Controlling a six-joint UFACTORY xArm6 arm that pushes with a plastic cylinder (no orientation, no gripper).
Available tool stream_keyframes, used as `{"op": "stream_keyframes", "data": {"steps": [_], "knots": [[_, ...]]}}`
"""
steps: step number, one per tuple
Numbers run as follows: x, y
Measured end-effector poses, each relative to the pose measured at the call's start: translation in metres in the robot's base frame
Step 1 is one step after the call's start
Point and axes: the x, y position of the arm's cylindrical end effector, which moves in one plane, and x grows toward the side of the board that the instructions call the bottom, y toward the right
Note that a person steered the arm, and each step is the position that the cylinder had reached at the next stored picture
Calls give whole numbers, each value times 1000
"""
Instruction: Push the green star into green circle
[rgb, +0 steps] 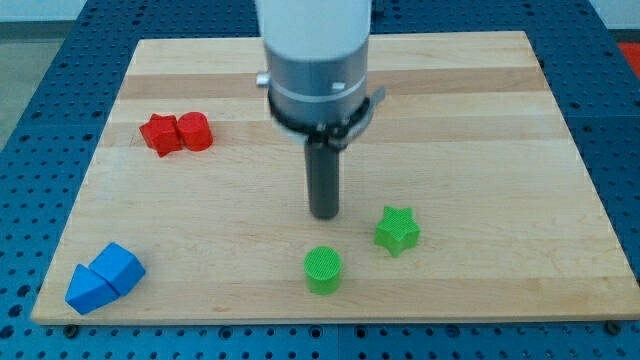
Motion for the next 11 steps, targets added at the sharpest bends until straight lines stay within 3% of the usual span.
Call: {"op": "stream_keyframes", "data": {"steps": [1,2,8,9,11], "knots": [[-20,44],[8,91],[27,74],[6,110],[21,135]]}}
